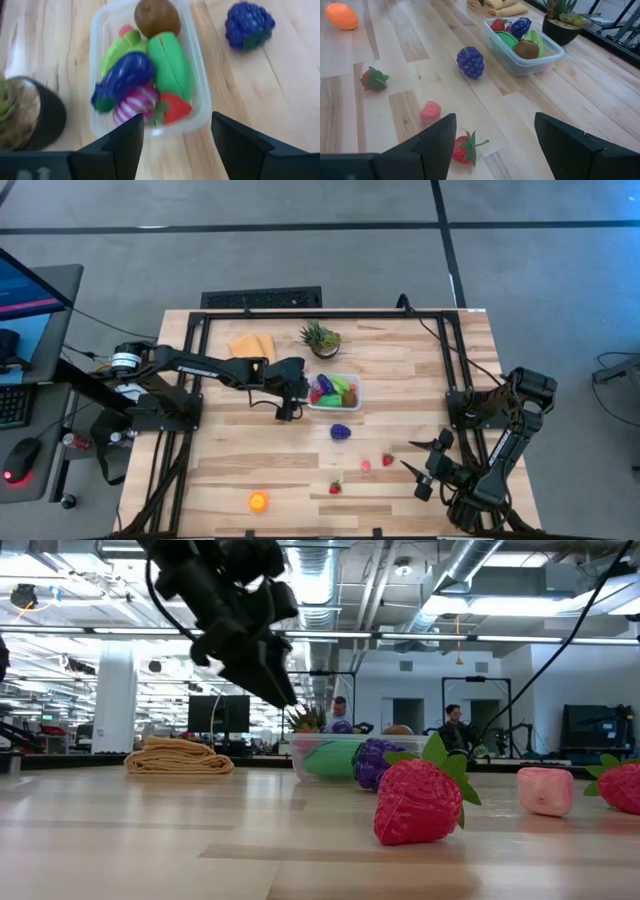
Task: Pick and placing Produce into tupperware
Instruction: Put the right red strawberry into the transparent container
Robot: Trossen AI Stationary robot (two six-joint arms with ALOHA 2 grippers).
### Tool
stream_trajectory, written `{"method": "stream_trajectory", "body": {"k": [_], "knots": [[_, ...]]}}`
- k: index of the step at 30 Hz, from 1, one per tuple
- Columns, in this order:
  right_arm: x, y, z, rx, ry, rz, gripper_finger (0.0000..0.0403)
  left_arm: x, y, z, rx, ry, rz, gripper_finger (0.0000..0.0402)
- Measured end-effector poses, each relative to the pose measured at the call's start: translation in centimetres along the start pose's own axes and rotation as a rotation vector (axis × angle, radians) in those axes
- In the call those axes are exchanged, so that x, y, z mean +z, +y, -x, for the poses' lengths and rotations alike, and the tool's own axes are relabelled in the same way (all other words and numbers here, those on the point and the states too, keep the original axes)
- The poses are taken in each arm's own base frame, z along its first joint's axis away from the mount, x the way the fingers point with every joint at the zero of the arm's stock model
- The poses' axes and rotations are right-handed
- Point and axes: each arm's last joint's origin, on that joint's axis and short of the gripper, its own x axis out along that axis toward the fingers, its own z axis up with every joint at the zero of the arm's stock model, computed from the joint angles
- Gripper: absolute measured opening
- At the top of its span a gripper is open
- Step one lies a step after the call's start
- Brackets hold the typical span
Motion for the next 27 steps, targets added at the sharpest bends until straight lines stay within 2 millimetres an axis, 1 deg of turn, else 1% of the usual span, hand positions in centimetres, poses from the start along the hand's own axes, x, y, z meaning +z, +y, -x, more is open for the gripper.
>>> {"method": "stream_trajectory", "body": {"k": [7, 11, 21, 24, 27], "knots": [[0.0, 0.0, 0.0, 0.001, 0.0, -0.001, 0.0265, 0.0, -2.2, 2.7, -0.018, 0.082, 0.046, 0.0218], [-0.1, 0.1, -0.1, 0.006, 0.001, -0.012, 0.0265, 0.1, -3.9, 3.8, -0.032, 0.119, 0.076, 0.0217], [-2.5, -0.8, -1.6, 0.018, 0.004, -0.097, 0.0265, -1.0, -8.7, 5.8, -0.03, 0.201, 0.167, 0.0217], [-2.9, -0.7, -2.0, 0.037, 0.007, -0.142, 0.0265, -1.0, -10.4, 6.3, -0.011, 0.2, 0.176, 0.0217], [-3.5, -0.2, -2.5, 0.085, 0.016, -0.188, 0.0265, -0.9, -12.1, 6.8, 0.014, 0.18, 0.167, 0.0217]]}}
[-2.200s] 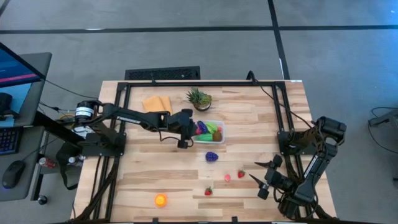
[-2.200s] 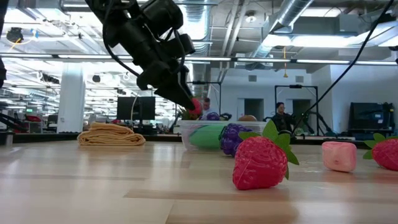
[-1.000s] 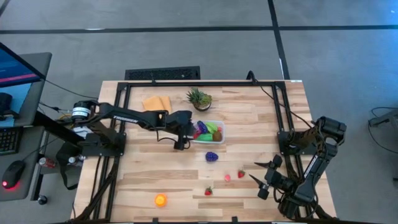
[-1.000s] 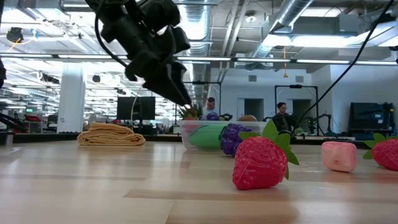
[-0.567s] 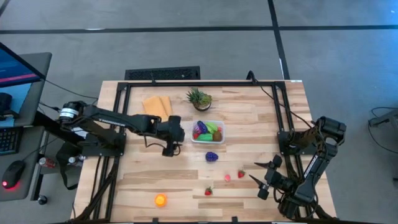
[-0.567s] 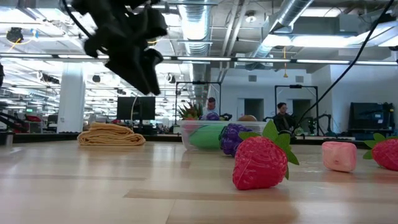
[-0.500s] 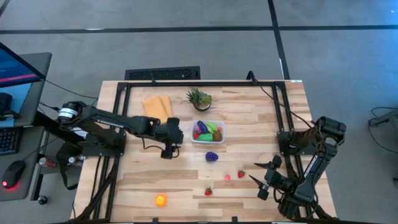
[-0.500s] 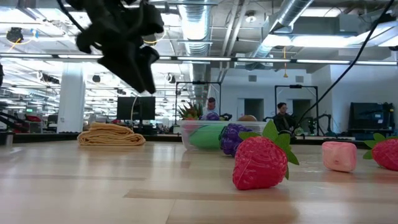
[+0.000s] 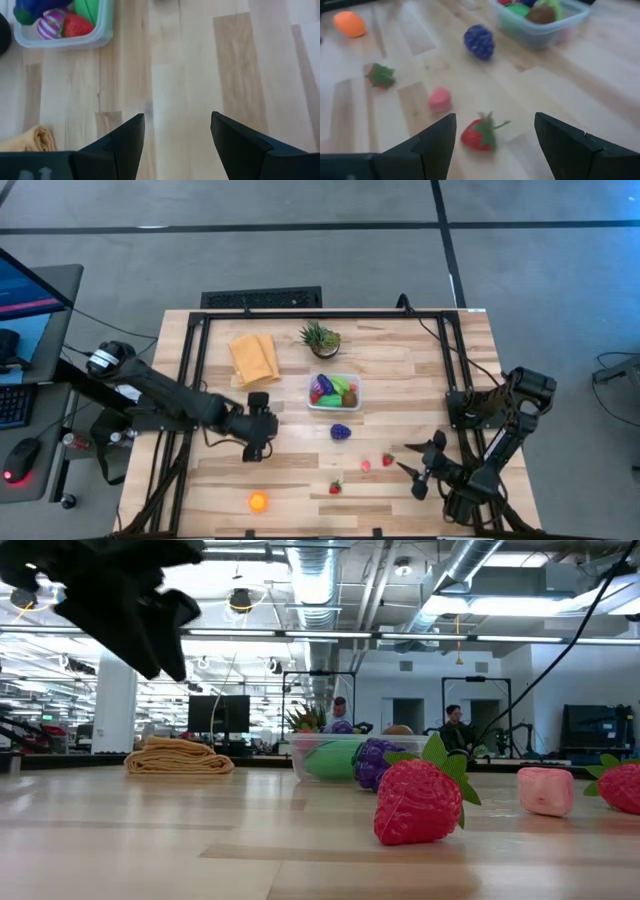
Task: Pick and placing Produce into tupperware
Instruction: Put the right red strawberry into the transparent container
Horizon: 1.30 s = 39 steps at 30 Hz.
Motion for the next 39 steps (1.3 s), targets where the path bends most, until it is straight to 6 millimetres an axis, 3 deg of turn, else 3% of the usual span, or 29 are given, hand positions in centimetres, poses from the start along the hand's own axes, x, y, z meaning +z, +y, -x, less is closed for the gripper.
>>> {"method": "stream_trajectory", "body": {"k": [9, 15, 27, 32, 39], "knots": [[0.0, 1.2, -1.8, 0.061, 0.014, 0.02, 0.0265, -1.2, -3.8, 1.6, 0.099, -0.098, 0.009, 0.0217], [0.3, 1.2, -2.7, 0.037, 0.083, 0.018, 0.0265, -3.0, -6.5, 3.3, 0.19, -0.2, 0.031, 0.0217], [-0.5, 0.5, -3.6, 0.063, 0.111, -0.048, 0.0265, -7.5, -12.0, 7.9, 0.301, -0.668, 0.037, 0.0217], [-0.7, 0.4, -3.6, 0.071, 0.108, -0.053, 0.0265, -8.7, -13.3, 8.4, 0.32, -0.777, 0.033, 0.0217], [-1.4, 0.5, -4.4, 0.047, 0.139, -0.039, 0.0265, -9.2, -14.0, 7.5, 0.359, -0.805, 0.014, 0.0217]]}}
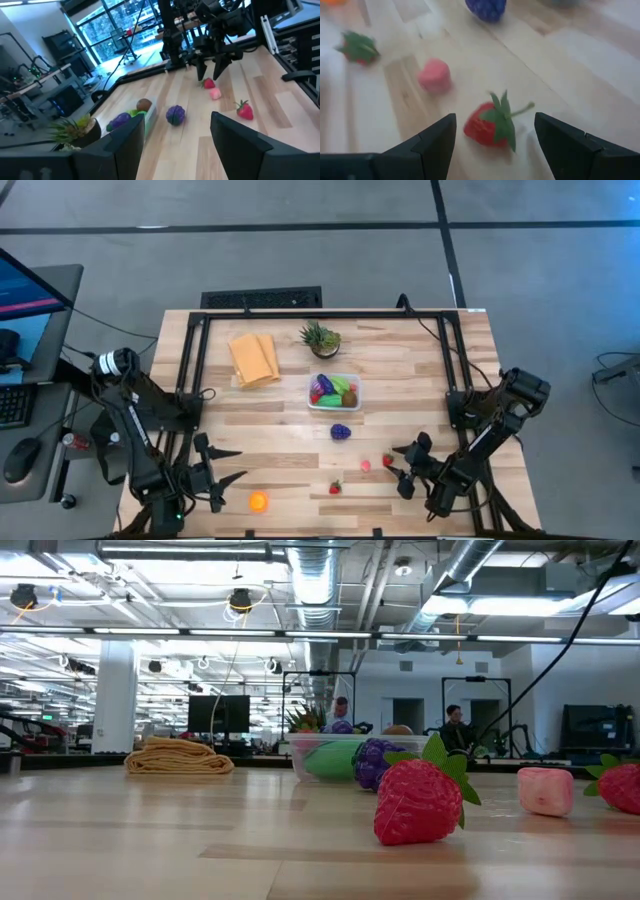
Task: Pick and placing Produce into tupperware
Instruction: Put the right red strawberry into the transparent container
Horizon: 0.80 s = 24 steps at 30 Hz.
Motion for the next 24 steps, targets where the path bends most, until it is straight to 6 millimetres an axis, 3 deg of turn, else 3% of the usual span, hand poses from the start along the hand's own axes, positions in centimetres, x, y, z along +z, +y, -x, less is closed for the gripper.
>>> {"method": "stream_trajectory", "body": {"k": [7, 24], "knots": [[-1.4, 0.0, -1.7, -0.043, -0.005, 0.029, 0.0265, 0.0, 0.0, 0.0, 0.013, -0.017, -0.001, 0.0217], [-1.5, -0.1, -1.9, -0.056, -0.019, 0.044, 0.0253, 0.0, 0.1, 0.0, 0.019, -0.021, -0.016, 0.0217]]}}
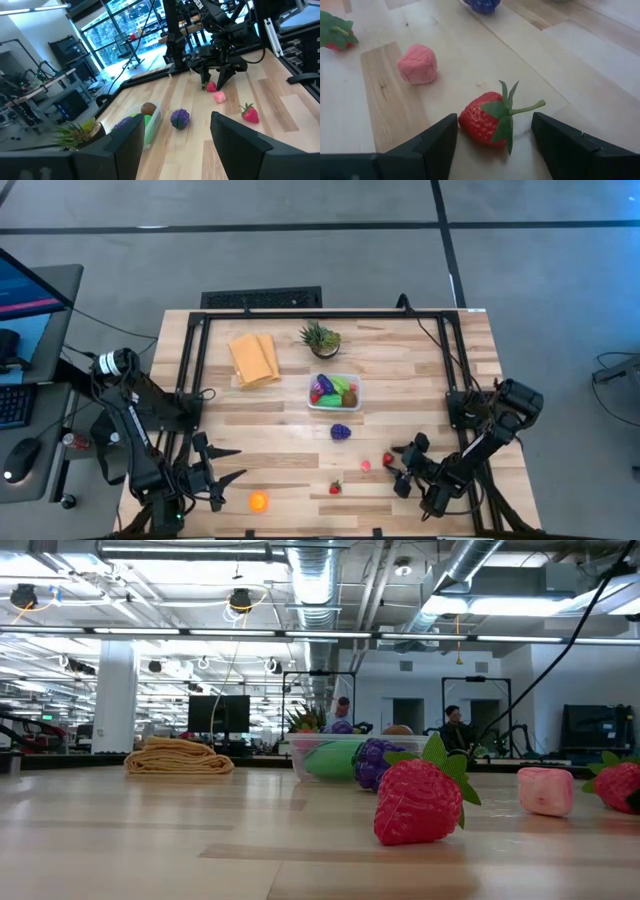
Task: Pick and placing Produce into tupperware
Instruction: Put the right red strawberry into the transparent container
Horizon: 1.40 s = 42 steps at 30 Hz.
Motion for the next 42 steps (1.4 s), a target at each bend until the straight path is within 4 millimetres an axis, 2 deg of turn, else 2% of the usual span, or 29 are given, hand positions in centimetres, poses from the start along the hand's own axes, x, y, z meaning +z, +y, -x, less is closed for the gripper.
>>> {"method": "stream_trajectory", "body": {"k": [16, 27, 33, 42], "knots": [[0.0, -0.1, -0.1, -0.009, -0.014, 0.01, 0.0144, -0.1, 0.1, 0.0, -0.003, 0.007, 0.01, 0.0217], [0.5, -0.3, -0.5, -0.036, -0.024, 0.052, 0.0146, -0.1, 0.1, 0.0, -0.003, 0.007, 0.01, 0.0217], [2.6, -0.7, -0.1, -0.053, -0.037, 0.09, 0.0137, -0.1, 0.1, 0.0, -0.003, 0.008, 0.01, 0.0217], [8.8, -2.4, 0.6, -0.081, -0.073, 0.2, 0.0145, -0.2, 0.1, 0.0, -0.012, 0.02, 0.006, 0.0217]]}}
